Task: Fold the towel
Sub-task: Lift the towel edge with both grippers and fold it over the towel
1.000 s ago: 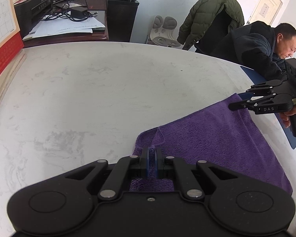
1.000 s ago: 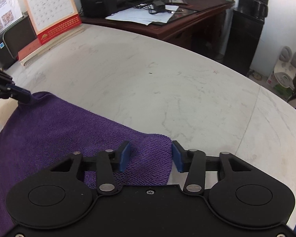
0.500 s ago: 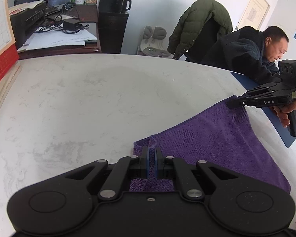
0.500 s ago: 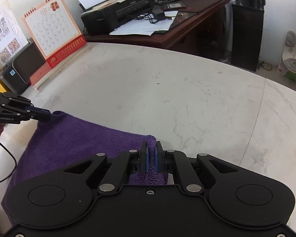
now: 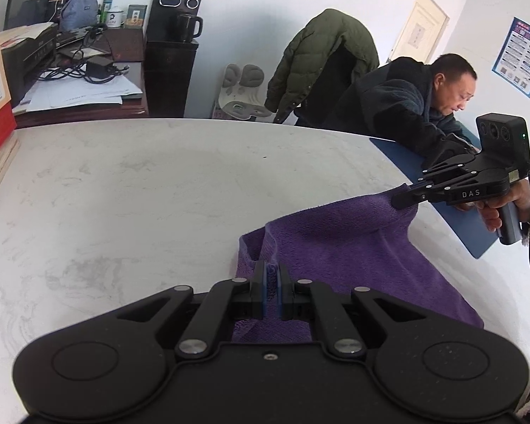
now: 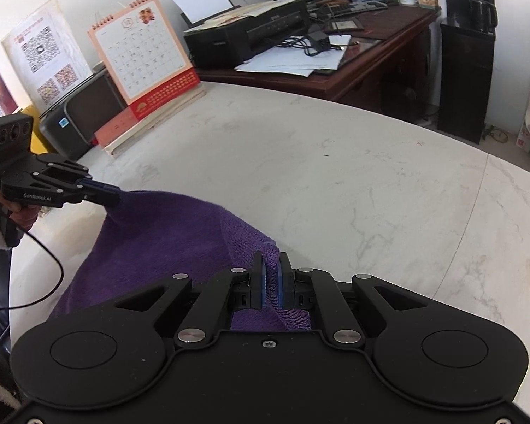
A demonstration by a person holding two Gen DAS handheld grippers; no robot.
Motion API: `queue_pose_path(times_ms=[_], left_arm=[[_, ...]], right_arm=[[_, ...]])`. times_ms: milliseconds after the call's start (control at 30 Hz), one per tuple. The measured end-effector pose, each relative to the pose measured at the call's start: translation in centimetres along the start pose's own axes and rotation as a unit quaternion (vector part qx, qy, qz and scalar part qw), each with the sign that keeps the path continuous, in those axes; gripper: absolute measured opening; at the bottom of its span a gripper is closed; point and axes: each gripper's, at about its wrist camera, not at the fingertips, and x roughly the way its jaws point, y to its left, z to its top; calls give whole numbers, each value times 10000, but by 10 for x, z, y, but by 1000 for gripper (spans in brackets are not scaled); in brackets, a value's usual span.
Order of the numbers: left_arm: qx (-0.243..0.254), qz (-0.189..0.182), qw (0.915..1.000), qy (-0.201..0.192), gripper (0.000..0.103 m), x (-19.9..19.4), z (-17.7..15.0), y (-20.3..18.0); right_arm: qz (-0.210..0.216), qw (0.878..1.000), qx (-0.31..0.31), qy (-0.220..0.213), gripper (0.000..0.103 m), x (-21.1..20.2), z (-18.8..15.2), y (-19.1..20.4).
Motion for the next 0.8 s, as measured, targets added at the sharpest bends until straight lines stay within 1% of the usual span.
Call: queue_pose_path(times_ms=[200, 367, 567, 800], left_arm=[[-33, -207, 9998, 14, 5, -13, -12, -11], [-94, -380, 9992, 108, 5, -26, -26, -18], [-104, -273, 9990, 348, 5, -38, -40, -27], [-189, -106, 9988, 446, 5, -50, -52, -41]], right_arm=[[162, 9998, -125, 19, 5, -15, -10, 15], [311, 9993, -178, 64, 5, -27, -20, 27], [428, 9988, -136, 172, 5, -42, -36, 37], [570, 9977, -110, 347, 5, -53, -59, 53]])
